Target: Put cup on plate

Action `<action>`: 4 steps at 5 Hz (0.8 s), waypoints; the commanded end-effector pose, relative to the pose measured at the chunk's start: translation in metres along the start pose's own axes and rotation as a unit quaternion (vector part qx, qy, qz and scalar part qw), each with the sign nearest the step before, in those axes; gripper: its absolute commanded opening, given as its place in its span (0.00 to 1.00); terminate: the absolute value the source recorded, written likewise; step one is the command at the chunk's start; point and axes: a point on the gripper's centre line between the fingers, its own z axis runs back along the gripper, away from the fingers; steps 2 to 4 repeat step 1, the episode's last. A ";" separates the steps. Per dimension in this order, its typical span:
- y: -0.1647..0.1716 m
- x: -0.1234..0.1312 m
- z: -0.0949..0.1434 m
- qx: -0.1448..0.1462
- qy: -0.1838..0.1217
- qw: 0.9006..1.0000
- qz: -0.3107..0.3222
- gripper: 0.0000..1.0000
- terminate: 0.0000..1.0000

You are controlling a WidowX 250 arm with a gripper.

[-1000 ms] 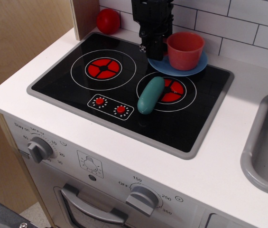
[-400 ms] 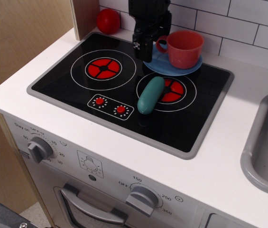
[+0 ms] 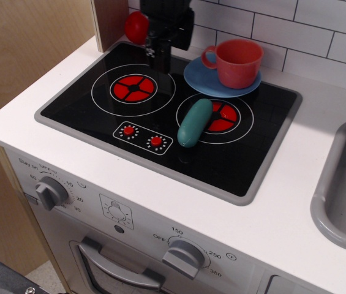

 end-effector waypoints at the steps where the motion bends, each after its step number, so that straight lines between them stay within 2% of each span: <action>1: 0.026 0.008 0.048 -0.039 0.041 0.997 -0.058 1.00 1.00; 4: 0.026 0.008 0.048 -0.039 0.041 0.997 -0.058 1.00 1.00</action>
